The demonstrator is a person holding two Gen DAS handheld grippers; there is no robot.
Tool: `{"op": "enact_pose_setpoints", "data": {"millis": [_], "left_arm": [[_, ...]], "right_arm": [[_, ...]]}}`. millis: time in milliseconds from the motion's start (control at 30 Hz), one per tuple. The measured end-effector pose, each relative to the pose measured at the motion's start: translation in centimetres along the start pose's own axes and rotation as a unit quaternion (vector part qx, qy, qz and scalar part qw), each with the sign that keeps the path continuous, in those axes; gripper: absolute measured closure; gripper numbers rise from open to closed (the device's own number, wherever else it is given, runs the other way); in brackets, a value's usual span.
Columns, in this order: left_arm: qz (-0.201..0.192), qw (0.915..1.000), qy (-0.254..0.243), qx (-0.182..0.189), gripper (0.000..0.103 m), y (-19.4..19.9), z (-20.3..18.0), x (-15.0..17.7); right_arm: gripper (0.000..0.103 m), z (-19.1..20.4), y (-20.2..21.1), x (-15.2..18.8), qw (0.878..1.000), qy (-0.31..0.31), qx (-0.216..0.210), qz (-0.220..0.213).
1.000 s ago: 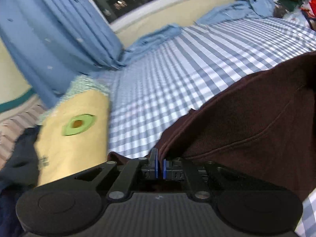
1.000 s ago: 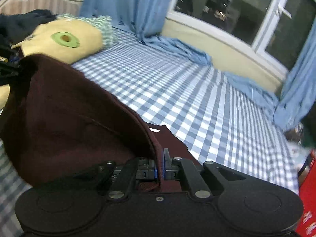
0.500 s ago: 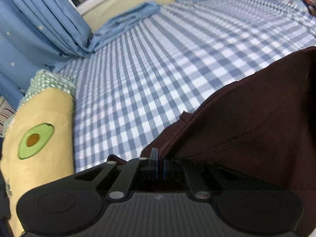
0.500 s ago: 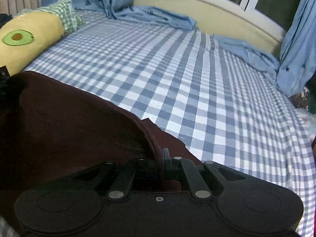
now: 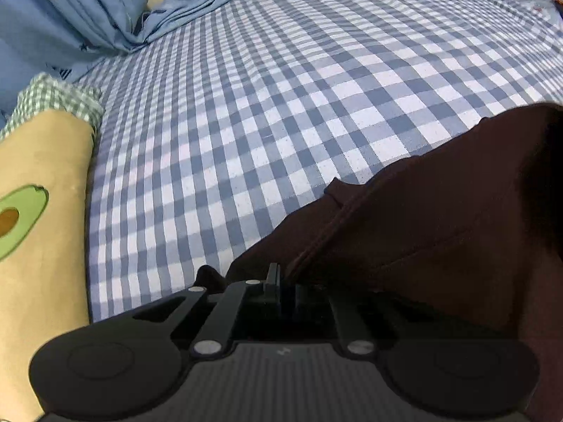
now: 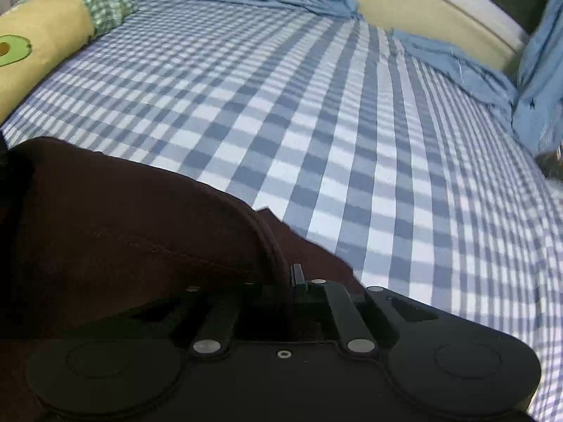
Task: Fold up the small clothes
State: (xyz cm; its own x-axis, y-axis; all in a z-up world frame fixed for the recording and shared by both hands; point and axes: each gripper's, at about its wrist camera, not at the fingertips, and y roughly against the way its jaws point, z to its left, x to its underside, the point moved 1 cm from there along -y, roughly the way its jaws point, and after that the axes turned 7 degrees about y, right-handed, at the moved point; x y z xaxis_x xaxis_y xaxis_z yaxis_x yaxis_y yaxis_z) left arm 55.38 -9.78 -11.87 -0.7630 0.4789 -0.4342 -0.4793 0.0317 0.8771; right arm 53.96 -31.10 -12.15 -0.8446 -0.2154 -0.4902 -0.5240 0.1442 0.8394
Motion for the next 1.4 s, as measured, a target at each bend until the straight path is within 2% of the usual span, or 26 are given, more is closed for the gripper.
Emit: {"op": "enact_pose_setpoints", "data": {"millis": [33, 67, 100, 133, 200, 300, 400, 467, 567, 700, 800, 900, 1000, 1100, 1167, 1233, 1300, 1367, 1400], "left_arm": [[-0.004, 0.9999, 0.006, 0.011, 0.091, 0.3, 0.3, 0.2], [-0.01, 0.9997, 0.01, 0.018, 0.086, 0.8, 0.6, 0.4], [-0.019, 0.9995, 0.012, 0.023, 0.064, 1.2, 0.9, 0.5], [-0.029, 0.9992, 0.015, 0.023, 0.041, 1.7, 1.2, 0.6], [-0.056, 0.998, 0.021, 0.017, 0.028, 2.8, 1.9, 0.9], [-0.071, 0.9969, 0.028, 0.017, 0.025, 3.9, 3.0, 1.2], [-0.073, 0.9955, 0.055, 0.025, 0.017, 4.7, 4.5, 1.7], [-0.07, 0.9947, 0.071, 0.021, 0.017, 5.0, 5.3, 2.3], [-0.055, 0.9945, 0.089, -0.007, 0.017, 4.6, 6.2, 3.5], [-0.015, 0.9918, 0.116, -0.05, 0.017, 3.2, 7.1, 5.5], [0.018, 0.9835, 0.171, -0.056, 0.016, 2.9, 7.8, 7.1], [0.021, 0.9739, 0.219, -0.054, 0.011, 3.7, 8.1, 9.0], [0.015, 0.9703, 0.233, -0.064, 0.007, 4.6, 7.7, 10.5], [0.017, 0.9703, 0.225, -0.086, 0.007, 5.3, 6.7, 11.3], [0.021, 0.97, 0.222, -0.097, 0.007, 5.7, 6.0, 11.8], [0.029, 0.9691, 0.225, -0.097, 0.007, 6.2, 5.4, 12.2], [0.037, 0.9687, 0.23, -0.086, 0.007, 6.4, 4.8, 12.5], [0.036, 0.9733, 0.213, -0.077, 0.007, 6.7, 3.9, 12.5], [0.032, 0.9752, 0.203, -0.081, 0.007, 7.0, 3.5, 12.5]], "right_arm": [[0.073, -0.1, 0.1, 0.1, 1.0, -0.014, -0.002, -0.002], [0.063, -0.2, 0.3, 0.3, 1.0, -0.025, -0.002, -0.004], [0.04, -0.4, 0.7, 0.5, 0.999, -0.036, -0.002, -0.007], [0.023, -0.5, 1.1, 0.8, 0.999, -0.046, -0.004, -0.012], [0.014, -0.8, 2.4, 1.6, 0.997, -0.066, -0.017, -0.034], [0.002, -1.0, 3.8, 2.6, 0.996, -0.067, -0.018, -0.054], [0.001, -1.3, 4.6, 3.4, 0.995, -0.064, -0.022, -0.069], [0.001, -1.6, 4.8, 3.9, 0.994, -0.068, -0.036, -0.072], [0.001, -1.9, 5.0, 4.8, 0.993, -0.07, -0.058, -0.069], [0.001, -1.9, 5.7, 5.8, 0.993, -0.07, -0.073, -0.063], [0.001, -2.2, 6.9, 6.7, 0.991, -0.088, -0.061, -0.081], [0.001, -2.7, 7.7, 8.1, 0.986, -0.132, -0.047, -0.086], [0.001, -3.2, 8.4, 9.8, 0.98, -0.175, -0.019, -0.098], [0.001, -3.3, 8.7, 11.3, 0.975, -0.199, -0.019, -0.097], [0.001, -2.4, 8.2, 11.7, 0.979, -0.184, -0.034, -0.08], [0.001, -0.4, 7.4, 11.9, 0.989, -0.127, -0.044, -0.062], [0.001, 1.8, 6.1, 11.9, 0.997, -0.064, -0.035, -0.031], [0.007, 3.0, 4.9, 12.2, 1.0, -0.024, -0.009, -0.002], [0.016, 3.3, 4.4, 12.2, 1.0, -0.016, -0.004, 0.006]]}}
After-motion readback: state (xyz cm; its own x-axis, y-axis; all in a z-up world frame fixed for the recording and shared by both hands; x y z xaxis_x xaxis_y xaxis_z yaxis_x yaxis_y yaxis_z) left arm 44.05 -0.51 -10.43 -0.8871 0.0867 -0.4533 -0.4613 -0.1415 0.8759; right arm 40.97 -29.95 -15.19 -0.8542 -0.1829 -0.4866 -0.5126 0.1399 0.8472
